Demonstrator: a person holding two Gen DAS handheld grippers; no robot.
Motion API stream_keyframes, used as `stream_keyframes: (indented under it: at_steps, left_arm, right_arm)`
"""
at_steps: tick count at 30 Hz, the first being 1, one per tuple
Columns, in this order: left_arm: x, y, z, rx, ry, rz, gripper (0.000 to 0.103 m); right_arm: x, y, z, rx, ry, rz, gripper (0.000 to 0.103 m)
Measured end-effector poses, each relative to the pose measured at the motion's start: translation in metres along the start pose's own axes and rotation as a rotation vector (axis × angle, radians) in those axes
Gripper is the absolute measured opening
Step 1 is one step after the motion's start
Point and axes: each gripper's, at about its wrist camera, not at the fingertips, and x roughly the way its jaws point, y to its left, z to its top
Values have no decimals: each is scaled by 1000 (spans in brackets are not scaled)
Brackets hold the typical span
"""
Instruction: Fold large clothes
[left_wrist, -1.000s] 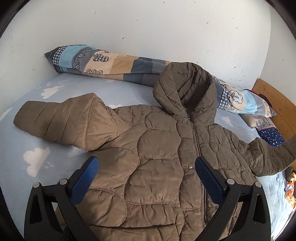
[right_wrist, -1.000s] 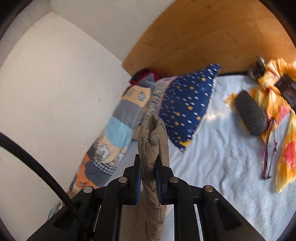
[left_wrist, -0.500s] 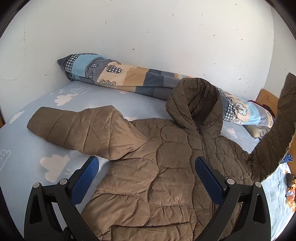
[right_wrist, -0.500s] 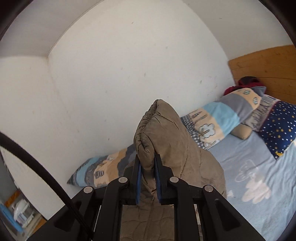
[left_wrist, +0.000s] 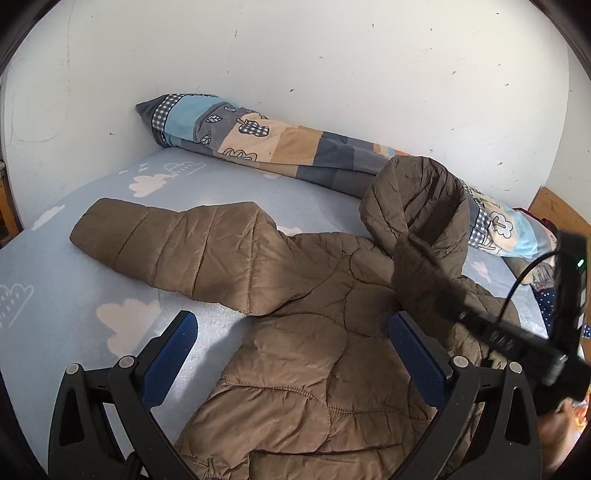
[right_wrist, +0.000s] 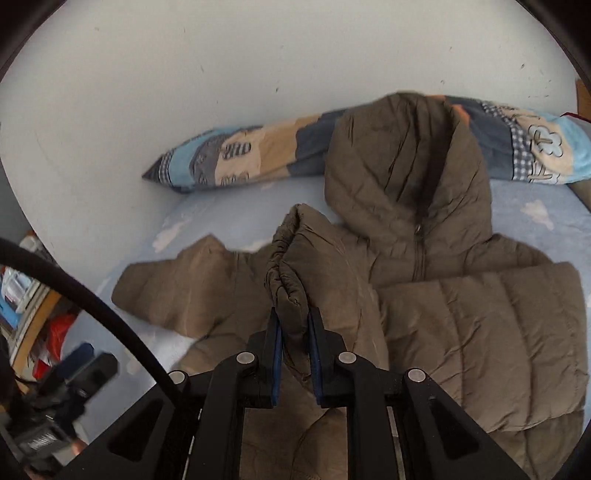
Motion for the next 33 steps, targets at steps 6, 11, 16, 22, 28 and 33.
stream_keyframes:
  at_steps: [6, 11, 16, 22, 28, 33]
  left_arm:
    - [5, 1, 0, -12, 20, -6, 103]
    - [4, 0, 1, -16, 19, -5, 103]
    - [4, 3, 2, -35, 22, -10, 103]
    - [7, -1, 0, -13, 33, -6, 103]
    - [13, -2, -1, -25, 52, -11, 103]
    - [18, -6, -3, -3, 72, -8, 103]
  right_arm:
    - [57, -3, -40, -42, 168, 4, 17]
    - [46, 1, -38, -6, 205, 116, 43]
    - [-8, -31, -8, 94, 41, 158, 43]
    - [-50, -137, 4, 322, -72, -240, 47]
    - [-45, -219, -30, 549, 48, -402, 49]
    - [-12, -218, -47, 482, 210, -385, 61]
